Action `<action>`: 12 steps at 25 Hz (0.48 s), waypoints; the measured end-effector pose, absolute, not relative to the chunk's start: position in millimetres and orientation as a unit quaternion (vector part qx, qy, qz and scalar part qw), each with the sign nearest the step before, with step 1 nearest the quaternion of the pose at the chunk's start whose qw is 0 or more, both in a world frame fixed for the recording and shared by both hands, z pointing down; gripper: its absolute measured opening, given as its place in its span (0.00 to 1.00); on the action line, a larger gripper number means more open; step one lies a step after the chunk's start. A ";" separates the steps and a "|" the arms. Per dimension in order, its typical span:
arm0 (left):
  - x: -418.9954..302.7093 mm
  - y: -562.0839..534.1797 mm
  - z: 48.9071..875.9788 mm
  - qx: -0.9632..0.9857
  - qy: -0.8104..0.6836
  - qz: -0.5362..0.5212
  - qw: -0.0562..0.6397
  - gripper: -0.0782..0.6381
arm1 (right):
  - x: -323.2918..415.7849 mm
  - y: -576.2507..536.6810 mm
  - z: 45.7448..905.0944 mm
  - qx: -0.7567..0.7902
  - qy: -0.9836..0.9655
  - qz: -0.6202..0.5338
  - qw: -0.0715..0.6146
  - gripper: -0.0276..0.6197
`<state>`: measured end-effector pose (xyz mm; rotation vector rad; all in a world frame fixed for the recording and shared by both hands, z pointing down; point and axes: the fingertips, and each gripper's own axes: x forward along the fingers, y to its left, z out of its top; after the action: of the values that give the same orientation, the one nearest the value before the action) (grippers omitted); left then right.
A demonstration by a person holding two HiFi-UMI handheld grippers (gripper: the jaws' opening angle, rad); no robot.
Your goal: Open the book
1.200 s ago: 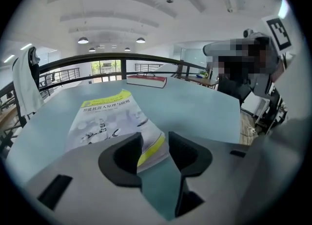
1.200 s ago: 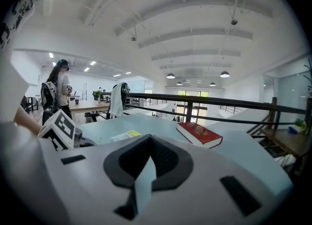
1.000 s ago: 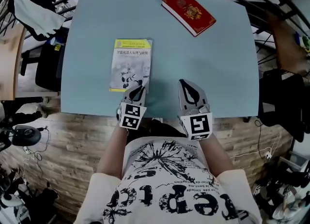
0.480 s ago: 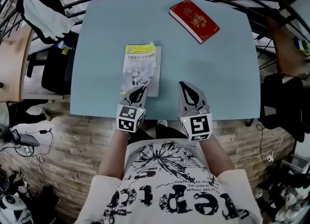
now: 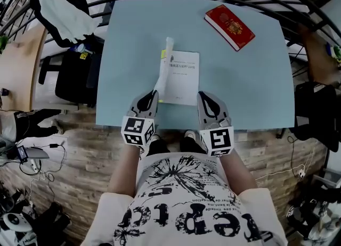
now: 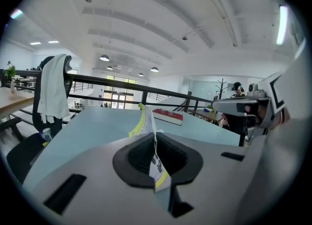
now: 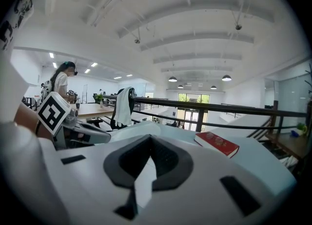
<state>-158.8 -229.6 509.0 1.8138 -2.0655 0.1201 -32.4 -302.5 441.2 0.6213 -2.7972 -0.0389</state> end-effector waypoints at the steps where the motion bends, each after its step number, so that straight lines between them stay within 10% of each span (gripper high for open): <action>1: -168.2 -222.7 508.5 0.643 -0.740 0.043 0.192 0.14 | -39.4 -296.0 441.4 0.215 -0.967 -0.014 0.139 0.06; 12: -260.5 -165.1 551.3 0.596 -0.769 0.089 0.214 0.15 | -99.4 -255.9 455.4 0.218 -0.963 -0.010 0.156 0.06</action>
<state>-260.5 -165.1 551.3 1.6528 -2.1330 0.2475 -99.4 -255.9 455.4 0.6254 -2.7591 -0.0286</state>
